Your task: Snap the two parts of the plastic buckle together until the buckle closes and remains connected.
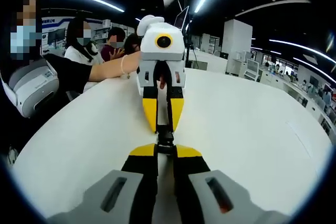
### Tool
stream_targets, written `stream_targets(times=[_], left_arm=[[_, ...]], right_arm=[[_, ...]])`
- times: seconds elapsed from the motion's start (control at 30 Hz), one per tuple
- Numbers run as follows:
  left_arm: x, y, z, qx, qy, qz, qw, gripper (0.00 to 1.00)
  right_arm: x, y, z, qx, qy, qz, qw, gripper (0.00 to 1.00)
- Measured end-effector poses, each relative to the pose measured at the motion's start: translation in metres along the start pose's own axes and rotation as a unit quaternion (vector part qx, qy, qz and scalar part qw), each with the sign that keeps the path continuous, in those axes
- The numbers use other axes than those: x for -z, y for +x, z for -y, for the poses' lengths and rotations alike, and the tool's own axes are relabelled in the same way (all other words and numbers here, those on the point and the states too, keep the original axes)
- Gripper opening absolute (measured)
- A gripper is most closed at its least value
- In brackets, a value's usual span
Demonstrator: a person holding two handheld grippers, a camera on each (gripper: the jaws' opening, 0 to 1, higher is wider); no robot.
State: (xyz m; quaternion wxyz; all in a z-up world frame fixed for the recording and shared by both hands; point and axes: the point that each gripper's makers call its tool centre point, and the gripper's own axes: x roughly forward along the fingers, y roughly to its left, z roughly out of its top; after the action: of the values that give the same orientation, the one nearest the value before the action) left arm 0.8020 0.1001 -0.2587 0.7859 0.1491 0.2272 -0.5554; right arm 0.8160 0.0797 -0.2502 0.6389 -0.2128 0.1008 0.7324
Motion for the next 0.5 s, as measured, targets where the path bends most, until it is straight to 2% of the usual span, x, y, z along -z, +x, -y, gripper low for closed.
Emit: stream_targets(times=[0.5], left_arm=[[0.0005,0.0000,0.0007,0.002,0.001,-0.001,1.0000,0.10]], right_arm=[[-0.0006,0.0009,-0.0009,-0.004,-0.026,0.007,0.9996,0.09]])
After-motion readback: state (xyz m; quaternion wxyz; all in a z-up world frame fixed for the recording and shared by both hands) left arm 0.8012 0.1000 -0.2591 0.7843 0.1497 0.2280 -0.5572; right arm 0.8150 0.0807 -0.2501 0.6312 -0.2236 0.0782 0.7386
